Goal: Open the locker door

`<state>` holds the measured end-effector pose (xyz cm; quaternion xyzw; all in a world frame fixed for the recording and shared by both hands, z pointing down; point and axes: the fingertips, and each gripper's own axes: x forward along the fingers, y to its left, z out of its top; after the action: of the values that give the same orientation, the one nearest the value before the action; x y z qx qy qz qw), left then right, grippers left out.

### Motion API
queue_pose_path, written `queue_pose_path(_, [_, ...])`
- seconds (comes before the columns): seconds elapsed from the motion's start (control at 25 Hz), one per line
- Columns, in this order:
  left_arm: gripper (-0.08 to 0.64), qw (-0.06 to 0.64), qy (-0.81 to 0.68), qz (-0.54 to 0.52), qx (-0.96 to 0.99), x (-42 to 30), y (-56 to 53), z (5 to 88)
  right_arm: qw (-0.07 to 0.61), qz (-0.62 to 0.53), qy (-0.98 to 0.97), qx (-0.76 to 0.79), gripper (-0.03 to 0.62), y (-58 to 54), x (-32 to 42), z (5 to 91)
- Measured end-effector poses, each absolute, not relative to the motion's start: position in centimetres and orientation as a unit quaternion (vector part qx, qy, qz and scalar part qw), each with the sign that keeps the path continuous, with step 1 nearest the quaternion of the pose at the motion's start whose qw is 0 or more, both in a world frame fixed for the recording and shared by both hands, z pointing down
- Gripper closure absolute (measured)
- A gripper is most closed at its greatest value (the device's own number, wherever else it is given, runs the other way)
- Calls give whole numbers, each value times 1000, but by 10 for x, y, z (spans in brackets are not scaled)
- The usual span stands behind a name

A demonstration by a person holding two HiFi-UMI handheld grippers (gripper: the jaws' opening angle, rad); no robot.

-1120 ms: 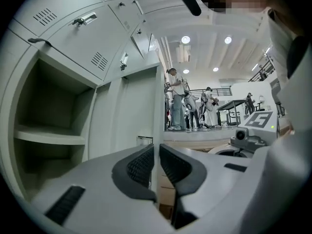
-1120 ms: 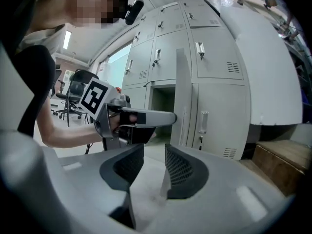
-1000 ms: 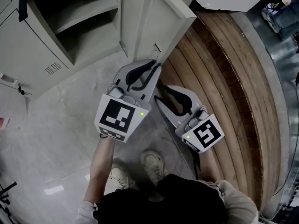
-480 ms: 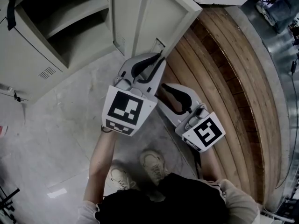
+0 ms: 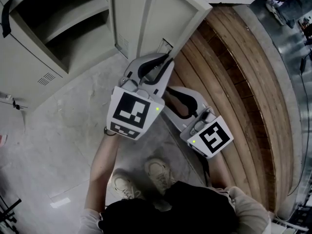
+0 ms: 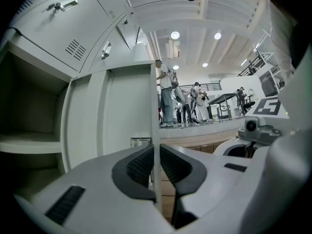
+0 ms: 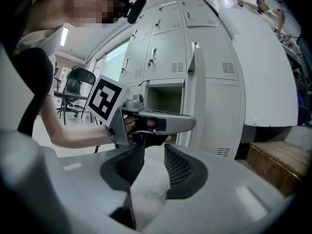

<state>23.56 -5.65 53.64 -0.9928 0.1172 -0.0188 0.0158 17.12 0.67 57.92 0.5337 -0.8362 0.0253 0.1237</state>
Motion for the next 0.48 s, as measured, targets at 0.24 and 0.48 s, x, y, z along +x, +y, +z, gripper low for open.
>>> queue_pose_path(0.24, [512, 10, 121, -15, -993, 235, -57, 536, 122, 23, -837, 532, 471, 8, 174, 576])
queue_pose_path(0.48, [512, 12, 128, -13, -992, 235, -57, 536, 120, 22, -839, 531, 471, 9, 174, 576])
